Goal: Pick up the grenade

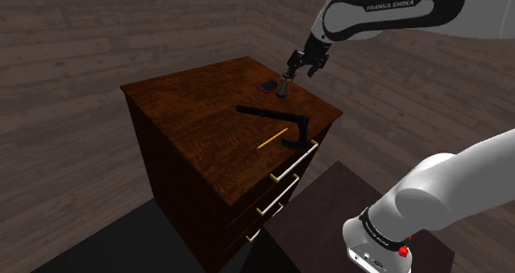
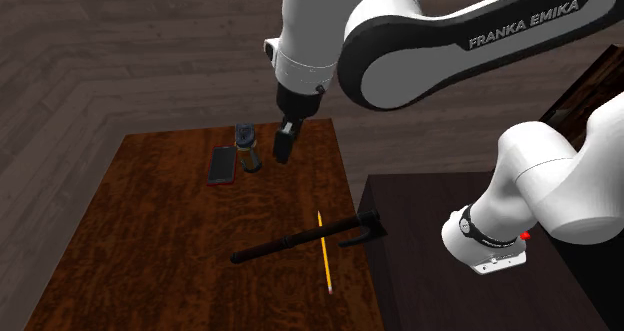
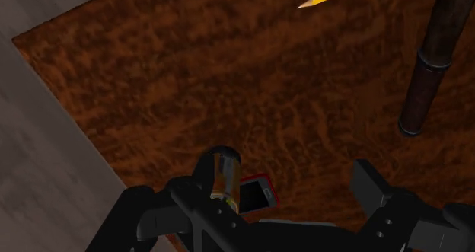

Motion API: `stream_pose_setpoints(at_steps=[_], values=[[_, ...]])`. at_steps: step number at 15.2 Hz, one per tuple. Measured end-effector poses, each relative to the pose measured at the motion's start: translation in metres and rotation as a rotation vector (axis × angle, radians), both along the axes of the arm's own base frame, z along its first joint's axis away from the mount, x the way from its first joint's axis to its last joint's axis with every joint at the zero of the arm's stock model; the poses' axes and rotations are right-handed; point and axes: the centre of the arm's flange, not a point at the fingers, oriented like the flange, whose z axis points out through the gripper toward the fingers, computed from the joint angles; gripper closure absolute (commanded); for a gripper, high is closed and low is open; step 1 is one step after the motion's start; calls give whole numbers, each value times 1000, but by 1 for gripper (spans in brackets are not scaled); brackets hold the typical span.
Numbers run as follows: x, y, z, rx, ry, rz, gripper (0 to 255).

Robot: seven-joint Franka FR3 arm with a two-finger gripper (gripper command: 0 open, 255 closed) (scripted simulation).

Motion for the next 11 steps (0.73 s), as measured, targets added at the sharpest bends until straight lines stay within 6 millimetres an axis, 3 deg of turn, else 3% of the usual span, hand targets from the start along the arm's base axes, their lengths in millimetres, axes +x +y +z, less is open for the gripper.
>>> stream_pose_setpoints(at_steps=[4,11], values=[[36,-25,-24,23,-32,-70,0],[88,-87,-68,61,-86,-192,0]])
